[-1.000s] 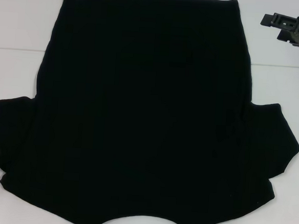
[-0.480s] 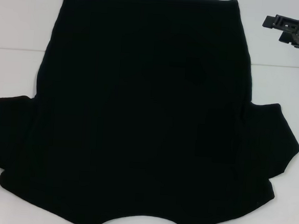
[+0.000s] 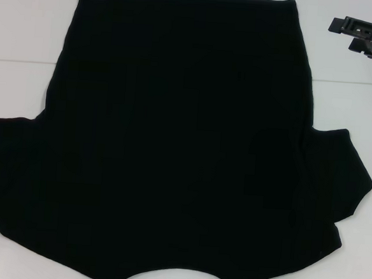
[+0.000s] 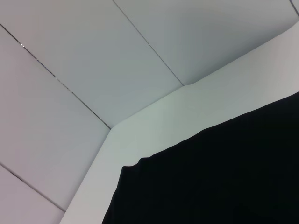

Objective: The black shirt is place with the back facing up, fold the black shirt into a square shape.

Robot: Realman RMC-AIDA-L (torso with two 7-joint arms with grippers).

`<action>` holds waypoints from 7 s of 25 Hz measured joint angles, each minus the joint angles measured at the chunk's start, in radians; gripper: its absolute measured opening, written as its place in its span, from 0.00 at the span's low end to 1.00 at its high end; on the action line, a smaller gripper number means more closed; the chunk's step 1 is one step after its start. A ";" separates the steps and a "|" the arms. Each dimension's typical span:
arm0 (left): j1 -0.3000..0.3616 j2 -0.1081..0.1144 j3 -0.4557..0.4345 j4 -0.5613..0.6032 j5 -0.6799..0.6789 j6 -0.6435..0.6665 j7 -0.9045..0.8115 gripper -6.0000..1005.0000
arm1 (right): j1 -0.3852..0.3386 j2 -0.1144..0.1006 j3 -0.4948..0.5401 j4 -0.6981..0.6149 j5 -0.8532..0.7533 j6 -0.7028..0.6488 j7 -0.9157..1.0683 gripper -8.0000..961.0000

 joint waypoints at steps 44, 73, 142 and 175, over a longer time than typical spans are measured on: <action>-0.185 -0.021 0.505 0.063 -0.081 0.312 0.059 0.01 | -0.015 -0.002 0.001 0.017 -0.006 0.013 -0.003 0.91; 0.001 -0.046 0.151 0.003 -0.618 0.406 0.668 0.78 | -0.124 -0.120 0.035 -0.022 -0.251 -0.333 0.201 0.89; -0.064 -0.054 0.150 -0.075 -0.668 0.283 0.691 0.78 | -0.109 -0.039 0.004 0.092 -0.479 -0.164 0.290 0.57; -0.060 -0.054 0.148 -0.075 -0.693 0.281 0.691 0.78 | -0.067 -0.002 0.009 0.092 -0.472 -0.110 0.285 0.57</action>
